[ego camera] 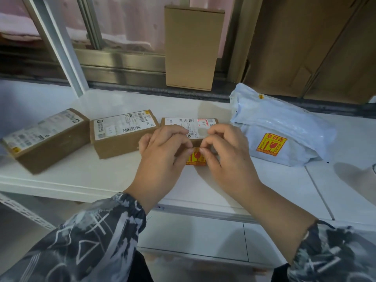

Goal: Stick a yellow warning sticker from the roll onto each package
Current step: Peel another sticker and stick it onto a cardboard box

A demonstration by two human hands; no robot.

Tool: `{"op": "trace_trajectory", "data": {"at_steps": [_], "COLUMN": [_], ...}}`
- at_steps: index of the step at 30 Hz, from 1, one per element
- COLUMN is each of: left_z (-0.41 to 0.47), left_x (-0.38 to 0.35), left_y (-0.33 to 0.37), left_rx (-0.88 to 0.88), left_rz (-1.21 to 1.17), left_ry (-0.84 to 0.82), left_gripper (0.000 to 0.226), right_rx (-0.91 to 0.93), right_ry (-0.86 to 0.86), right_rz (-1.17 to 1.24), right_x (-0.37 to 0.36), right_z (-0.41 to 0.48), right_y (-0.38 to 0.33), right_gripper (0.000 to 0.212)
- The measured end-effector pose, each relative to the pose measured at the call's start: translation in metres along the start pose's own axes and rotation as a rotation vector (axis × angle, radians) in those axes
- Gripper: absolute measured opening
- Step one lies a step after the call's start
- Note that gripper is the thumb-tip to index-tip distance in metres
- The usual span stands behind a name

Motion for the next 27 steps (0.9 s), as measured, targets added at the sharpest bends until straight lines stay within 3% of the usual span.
{"op": "trace_trajectory", "data": {"at_steps": [27], "left_z": [0.0019], "left_x": [-0.0049], "left_y": [-0.0080], "left_rx": [0.045], "left_rz": [-0.075], "left_ry": [0.028], "left_gripper": [0.012], "right_rx": [-0.062], "right_ry": [0.037], "right_rz": [0.055], "right_x": [-0.0109], "right_z": [0.0063], "right_y": [0.0043], "right_gripper": [0.006]}}
Point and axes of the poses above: each hand's wrist, its own z-axis towards the middle knuckle, its own x-axis out of the back of the hand, y = z × x, the point moved 6 cm from there along z, towards the middle knuckle, and after that the axes turned 8 degrees about -x, right-handed, at the moved point
